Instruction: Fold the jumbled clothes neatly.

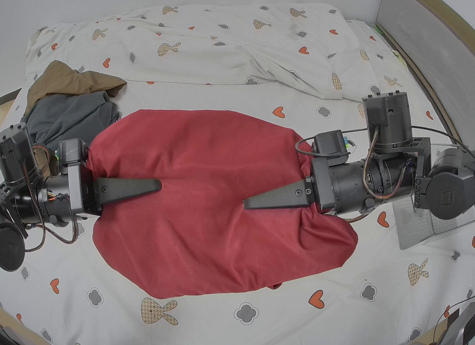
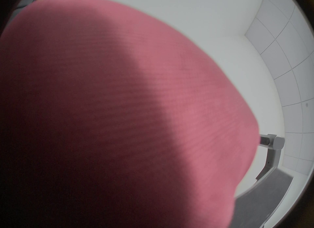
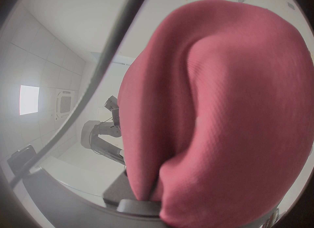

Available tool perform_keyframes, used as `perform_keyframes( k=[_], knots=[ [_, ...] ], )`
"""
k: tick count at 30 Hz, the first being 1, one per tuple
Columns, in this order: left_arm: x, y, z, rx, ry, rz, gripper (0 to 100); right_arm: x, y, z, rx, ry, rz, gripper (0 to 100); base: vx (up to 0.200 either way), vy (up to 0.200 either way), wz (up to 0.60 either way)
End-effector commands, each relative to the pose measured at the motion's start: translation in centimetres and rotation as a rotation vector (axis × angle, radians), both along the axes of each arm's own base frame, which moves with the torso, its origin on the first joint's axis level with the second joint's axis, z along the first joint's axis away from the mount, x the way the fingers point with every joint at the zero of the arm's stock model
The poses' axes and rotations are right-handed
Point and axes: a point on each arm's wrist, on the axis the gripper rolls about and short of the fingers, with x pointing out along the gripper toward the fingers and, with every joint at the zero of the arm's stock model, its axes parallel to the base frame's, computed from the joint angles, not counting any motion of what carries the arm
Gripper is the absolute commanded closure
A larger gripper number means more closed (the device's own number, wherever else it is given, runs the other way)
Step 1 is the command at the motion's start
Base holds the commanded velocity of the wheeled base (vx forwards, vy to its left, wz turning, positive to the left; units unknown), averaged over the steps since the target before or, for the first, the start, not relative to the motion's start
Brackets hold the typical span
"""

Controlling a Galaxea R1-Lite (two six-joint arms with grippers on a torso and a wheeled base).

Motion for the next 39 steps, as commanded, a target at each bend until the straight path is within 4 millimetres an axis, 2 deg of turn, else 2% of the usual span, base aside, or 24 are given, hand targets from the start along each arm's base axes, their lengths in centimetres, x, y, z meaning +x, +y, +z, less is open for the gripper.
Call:
perform_keyframes(
  k=[1,21,39],
  knots=[
    [-0.73,-0.01,1.31,-0.018,-0.027,-0.006,100,-0.35,-0.13,0.79,0.013,-0.018,0.003,100,0.000,0.000,0.00],
    [-0.52,-0.12,0.80,-0.017,0.000,-0.009,100,-0.21,0.22,0.12,0.000,-0.002,0.010,100,0.000,0.000,0.00],
    [-0.54,-0.15,0.65,-0.015,0.006,-0.011,100,-0.02,0.06,0.12,0.001,-0.001,0.002,100,0.000,-0.200,0.00]
  ],
)
